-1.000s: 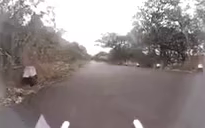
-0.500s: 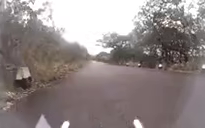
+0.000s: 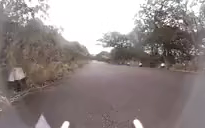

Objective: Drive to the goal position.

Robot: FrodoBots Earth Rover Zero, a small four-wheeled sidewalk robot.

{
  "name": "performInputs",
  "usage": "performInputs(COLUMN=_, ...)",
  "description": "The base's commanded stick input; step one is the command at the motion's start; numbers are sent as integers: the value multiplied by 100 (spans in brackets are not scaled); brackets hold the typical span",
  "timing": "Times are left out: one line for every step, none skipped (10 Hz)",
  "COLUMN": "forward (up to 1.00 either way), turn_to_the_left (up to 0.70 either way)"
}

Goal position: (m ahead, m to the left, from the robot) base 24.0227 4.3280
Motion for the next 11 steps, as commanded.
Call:
performInputs(forward=50, turn_to_the_left=0)
performInputs(forward=50, turn_to_the_left=0)
performInputs(forward=50, turn_to_the_left=0)
performInputs(forward=50, turn_to_the_left=0)
performInputs(forward=50, turn_to_the_left=0)
performInputs(forward=50, turn_to_the_left=0)
performInputs(forward=50, turn_to_the_left=0)
performInputs(forward=50, turn_to_the_left=0)
performInputs(forward=50, turn_to_the_left=0)
performInputs(forward=50, turn_to_the_left=0)
performInputs(forward=50, turn_to_the_left=0)
